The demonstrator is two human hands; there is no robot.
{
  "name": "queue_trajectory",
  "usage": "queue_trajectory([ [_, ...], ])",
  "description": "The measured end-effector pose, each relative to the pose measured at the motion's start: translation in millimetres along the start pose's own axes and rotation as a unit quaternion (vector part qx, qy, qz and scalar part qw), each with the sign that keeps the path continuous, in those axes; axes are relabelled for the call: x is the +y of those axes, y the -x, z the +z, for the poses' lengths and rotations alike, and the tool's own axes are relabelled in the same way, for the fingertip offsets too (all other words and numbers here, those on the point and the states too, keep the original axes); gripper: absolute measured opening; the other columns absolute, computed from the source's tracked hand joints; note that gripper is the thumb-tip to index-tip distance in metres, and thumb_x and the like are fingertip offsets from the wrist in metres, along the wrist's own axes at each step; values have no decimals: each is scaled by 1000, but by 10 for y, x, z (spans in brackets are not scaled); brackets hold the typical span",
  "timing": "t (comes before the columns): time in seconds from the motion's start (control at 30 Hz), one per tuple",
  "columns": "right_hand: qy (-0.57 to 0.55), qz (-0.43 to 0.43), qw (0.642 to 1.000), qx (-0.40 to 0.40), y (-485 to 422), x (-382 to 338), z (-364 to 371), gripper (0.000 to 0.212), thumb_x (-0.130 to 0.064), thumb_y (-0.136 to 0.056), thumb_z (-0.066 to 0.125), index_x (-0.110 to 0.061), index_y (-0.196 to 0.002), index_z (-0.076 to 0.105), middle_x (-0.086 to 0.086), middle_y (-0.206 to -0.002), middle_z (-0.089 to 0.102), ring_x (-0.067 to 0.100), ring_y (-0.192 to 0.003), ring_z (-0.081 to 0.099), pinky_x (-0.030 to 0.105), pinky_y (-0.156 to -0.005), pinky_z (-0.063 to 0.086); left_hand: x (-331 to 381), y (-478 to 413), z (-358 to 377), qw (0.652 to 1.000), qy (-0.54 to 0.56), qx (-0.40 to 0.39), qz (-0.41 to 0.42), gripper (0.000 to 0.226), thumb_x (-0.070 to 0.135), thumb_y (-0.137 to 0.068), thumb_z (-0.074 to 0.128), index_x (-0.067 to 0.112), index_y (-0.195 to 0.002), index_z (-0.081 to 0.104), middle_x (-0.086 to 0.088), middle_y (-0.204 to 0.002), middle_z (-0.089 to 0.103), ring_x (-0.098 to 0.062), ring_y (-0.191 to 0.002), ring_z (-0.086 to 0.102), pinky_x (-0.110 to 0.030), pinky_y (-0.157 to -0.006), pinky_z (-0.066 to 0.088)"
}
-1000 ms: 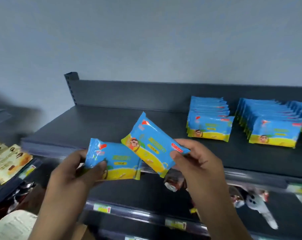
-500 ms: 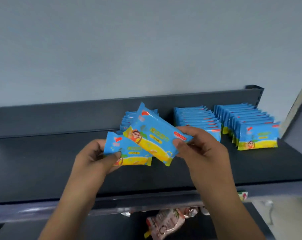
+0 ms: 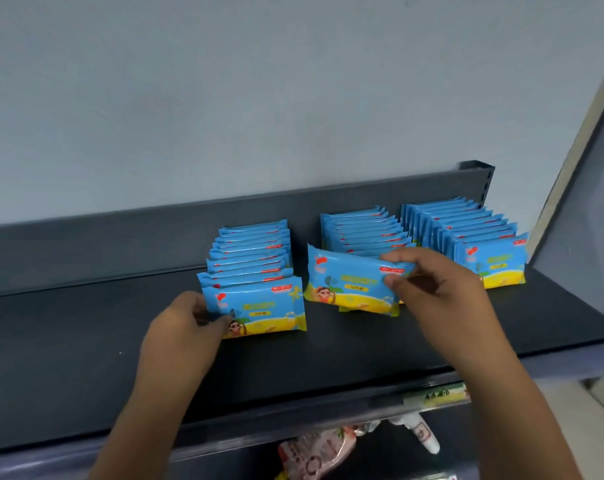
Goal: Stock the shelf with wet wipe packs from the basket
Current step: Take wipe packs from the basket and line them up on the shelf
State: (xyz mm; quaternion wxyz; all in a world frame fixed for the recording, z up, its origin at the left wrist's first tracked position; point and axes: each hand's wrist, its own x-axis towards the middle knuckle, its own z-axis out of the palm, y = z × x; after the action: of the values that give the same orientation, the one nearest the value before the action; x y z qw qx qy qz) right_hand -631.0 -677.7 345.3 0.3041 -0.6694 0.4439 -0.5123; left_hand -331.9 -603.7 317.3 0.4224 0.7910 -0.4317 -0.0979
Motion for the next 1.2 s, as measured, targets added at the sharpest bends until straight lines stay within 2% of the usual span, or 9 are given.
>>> queue_trajectory([
  [0.17,46,0,998,-34,-159,176,-158,26,-11,-90,75,-35,-100,74,-2,-65,57,3,-53,47,13,-52,38,-34,0,-48,1000,-8,2,-4,21,25,-82,83,29,-83,62,16,-82,68,-13,-84,67,-34,-73,49],
  [0.27,91,13,996,-17,-271,303,-203,25,-9,-90,75,-32,-101,74,-1,-70,60,3,-55,51,12,-54,40,-60,-1,-42,1000,-6,0,-13,20,26,-84,81,28,-93,62,16,-91,69,-13,-90,67,-35,-76,50],
  [0.4,207,-21,978,33,-309,438,-86,28,-7,-89,73,-26,-110,74,-2,-99,63,11,-81,58,28,-76,47,-81,28,2,1000,16,0,-2,48,28,-83,83,25,-122,56,12,-115,66,-12,-106,61,-35,-83,47],
  [0.5,237,-55,968,66,-250,487,1,31,-5,-88,73,-21,-115,72,-1,-106,57,15,-88,57,30,-80,47,-84,36,47,1000,23,-3,8,59,28,-79,87,26,-127,52,11,-120,61,-9,-104,57,-30,-79,43],
  [0.6,266,-58,960,66,-214,509,32,44,-8,-80,81,-19,-121,67,1,-120,51,21,-105,57,36,-90,51,-93,27,97,999,34,-4,14,64,26,-75,90,30,-124,50,12,-121,59,-7,-101,56,-26,-74,40],
  [0.77,282,-49,957,49,-196,540,44,73,-20,-61,97,-20,-126,62,-1,-134,41,22,-124,51,40,-103,50,-100,25,173,999,33,9,20,83,26,-71,93,23,-139,46,2,-136,55,-17,-117,58,-34,-88,46],
  [0.9,289,-54,954,58,-213,535,31,72,-20,-61,98,-20,-123,60,-1,-133,43,21,-119,52,43,-99,53,-68,40,162,999,15,30,36,102,27,-70,94,18,-152,34,-3,-149,45,-24,-133,50,-42,-101,46],
  [1.0,294,-51,953,56,-223,532,31,72,-22,-63,97,-21,-124,57,-4,-130,44,20,-114,53,45,-95,55,-57,35,163,998,18,32,52,100,28,-68,95,21,-149,38,-1,-142,48,-21,-129,51,-38,-97,45],
  [1.2,311,-48,946,71,-183,530,70,76,-21,-66,95,-20,-131,55,-1,-133,45,23,-121,49,46,-99,51,-42,32,170,998,6,24,50,99,34,-67,94,24,-149,38,2,-142,47,-23,-129,51,-49,-103,50],
])
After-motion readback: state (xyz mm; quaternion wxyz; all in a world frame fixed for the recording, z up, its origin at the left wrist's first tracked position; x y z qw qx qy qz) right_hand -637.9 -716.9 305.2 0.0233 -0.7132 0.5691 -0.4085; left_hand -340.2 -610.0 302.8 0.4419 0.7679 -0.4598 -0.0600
